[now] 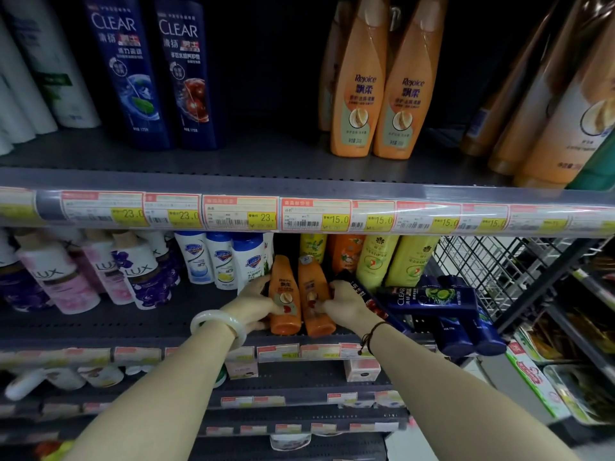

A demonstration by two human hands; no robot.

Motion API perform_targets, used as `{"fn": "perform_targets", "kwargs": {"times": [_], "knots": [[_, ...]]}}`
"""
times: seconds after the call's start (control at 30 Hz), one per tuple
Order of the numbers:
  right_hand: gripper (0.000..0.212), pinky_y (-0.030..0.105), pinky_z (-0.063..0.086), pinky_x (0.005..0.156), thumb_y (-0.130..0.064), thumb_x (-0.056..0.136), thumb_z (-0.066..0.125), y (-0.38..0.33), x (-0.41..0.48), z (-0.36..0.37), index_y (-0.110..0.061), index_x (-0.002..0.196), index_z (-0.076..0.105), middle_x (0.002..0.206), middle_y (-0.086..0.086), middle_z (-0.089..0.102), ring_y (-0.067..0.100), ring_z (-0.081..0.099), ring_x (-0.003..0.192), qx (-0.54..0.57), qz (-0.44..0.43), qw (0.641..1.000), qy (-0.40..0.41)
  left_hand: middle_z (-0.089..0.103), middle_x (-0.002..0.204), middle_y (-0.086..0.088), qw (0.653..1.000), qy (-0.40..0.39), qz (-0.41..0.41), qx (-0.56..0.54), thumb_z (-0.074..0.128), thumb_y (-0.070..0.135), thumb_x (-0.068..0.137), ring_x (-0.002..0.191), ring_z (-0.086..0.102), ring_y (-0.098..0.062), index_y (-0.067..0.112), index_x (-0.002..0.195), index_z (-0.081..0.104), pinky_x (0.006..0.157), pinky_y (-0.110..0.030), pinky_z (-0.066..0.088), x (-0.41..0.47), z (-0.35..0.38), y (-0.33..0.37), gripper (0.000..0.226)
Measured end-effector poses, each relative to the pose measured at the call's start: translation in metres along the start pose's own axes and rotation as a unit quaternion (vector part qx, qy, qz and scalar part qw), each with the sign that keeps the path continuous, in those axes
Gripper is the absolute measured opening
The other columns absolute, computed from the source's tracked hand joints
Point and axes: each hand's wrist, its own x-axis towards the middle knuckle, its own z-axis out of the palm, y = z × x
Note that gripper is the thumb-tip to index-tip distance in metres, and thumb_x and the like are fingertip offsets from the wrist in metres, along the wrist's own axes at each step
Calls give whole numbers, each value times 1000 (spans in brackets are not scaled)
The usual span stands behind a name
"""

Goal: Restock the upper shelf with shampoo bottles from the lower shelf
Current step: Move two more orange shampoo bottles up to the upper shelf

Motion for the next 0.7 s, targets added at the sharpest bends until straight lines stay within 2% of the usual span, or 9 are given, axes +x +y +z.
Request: {"fn": "perform_targets", "kwargs": {"times": [0.1,0.2,0.33,0.43,0.53,0.7], "knots": [[49,46,52,94,-23,69,74,0,-1,-1,-10,114,58,112,10,67,31,62,106,29,-1,1000,-2,53,134,-12,1000,-7,-4,-15,70,-13,70,122,51,-33,28,146,28,95,-60,47,-1,1,1,96],[56,42,48,98,-13,75,73,-5,-7,-6,-7,125,49,121,12,61,30,58,113,52,0,999,-1,56,132,-10,999,-27,-10,-17,73,-11,68,122,51,-33,28,144,31,95,-61,46,-1,-2,3,95],[63,34,44,90,-7,77,71,-5,-9,-12,-5,131,40,124,13,54,28,54,114,59,2,998,-3,54,133,-11,999,-38,-14,-20,68,-12,73,124,50,-32,24,145,31,87,-56,49,-3,-5,7,89],[66,37,48,94,-5,74,73,-4,-8,-16,-6,131,38,125,14,55,25,55,109,81,4,997,-5,53,133,-12,999,-39,-16,-23,66,-12,75,124,50,-33,22,143,31,88,-57,50,-5,-4,8,84],[72,45,48,99,-2,71,75,-5,-10,-19,-6,133,38,128,16,56,30,56,116,105,4,994,-7,55,125,-11,999,-38,-11,-16,65,-12,76,123,50,-33,17,140,34,91,-57,49,-8,-1,11,76],[75,45,49,98,3,69,73,-5,-14,-21,-2,136,40,130,16,57,32,56,116,130,-2,991,-16,57,120,-10,999,-44,-5,-21,64,-9,78,119,53,-33,19,139,34,89,-59,50,-13,-1,15,74]]}}
